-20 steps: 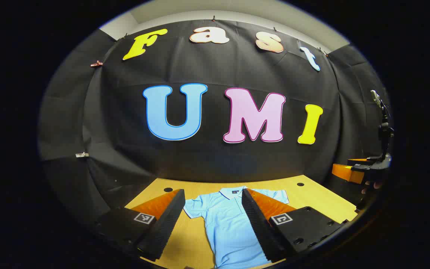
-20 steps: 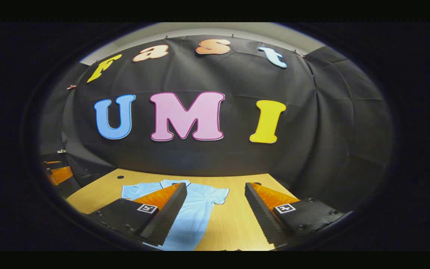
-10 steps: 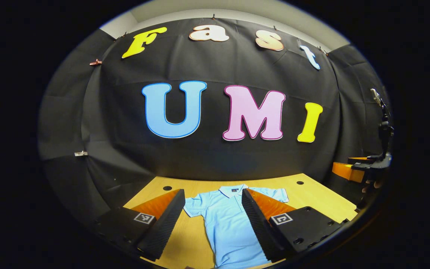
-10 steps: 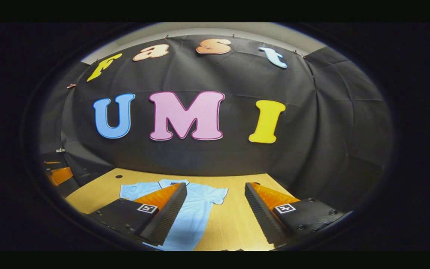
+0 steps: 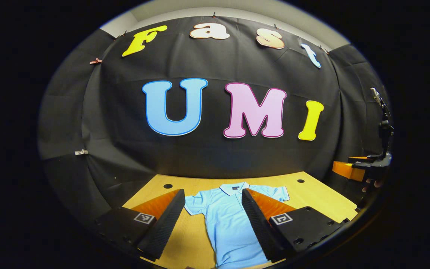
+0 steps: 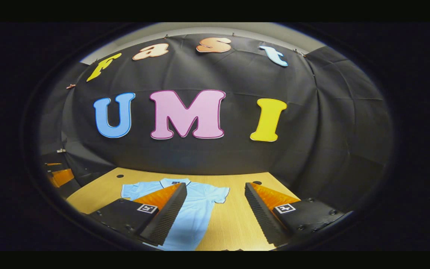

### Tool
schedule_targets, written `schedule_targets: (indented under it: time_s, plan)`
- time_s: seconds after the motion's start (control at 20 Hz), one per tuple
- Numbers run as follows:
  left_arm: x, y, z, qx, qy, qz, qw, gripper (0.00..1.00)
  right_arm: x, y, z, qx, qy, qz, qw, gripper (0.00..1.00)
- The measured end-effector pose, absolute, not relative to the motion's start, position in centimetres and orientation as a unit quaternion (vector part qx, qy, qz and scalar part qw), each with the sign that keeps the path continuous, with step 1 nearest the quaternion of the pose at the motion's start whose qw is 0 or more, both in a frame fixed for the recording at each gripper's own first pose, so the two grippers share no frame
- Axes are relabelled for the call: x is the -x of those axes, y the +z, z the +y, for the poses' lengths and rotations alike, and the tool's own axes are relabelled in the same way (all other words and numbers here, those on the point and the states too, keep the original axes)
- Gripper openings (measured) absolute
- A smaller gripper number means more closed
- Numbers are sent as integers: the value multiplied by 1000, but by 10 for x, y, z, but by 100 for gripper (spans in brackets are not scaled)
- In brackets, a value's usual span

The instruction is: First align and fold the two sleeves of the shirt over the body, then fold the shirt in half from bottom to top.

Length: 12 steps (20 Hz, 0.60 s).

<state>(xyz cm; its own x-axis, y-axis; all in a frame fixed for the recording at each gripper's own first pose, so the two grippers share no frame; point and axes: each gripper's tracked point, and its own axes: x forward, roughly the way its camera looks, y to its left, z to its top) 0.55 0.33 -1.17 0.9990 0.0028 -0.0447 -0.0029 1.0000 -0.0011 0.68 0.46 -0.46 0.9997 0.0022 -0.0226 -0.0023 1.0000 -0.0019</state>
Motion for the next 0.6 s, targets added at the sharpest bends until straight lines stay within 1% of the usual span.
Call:
schedule_targets:
  time_s: [0.3, 0.35, 0.4, 0.6]
  plan:
    - [-12, -12, 5, 6, 10, 35, 999, 97, -39, -21, 10, 11, 23, 55, 998, 97]
    - [-15, -13, 7, 6, 15, 38, 999, 97, -49, -23, 10, 14, 28, 63, 998, 95]
    - [-16, -14, 8, 7, 19, 39, 999, 97, -59, -26, 9, 17, 30, 69, 997, 97]
    - [-24, -19, 16, 3, 37, 52, 998, 97, -107, -48, 8, 20, 46, 111, 993, 97]
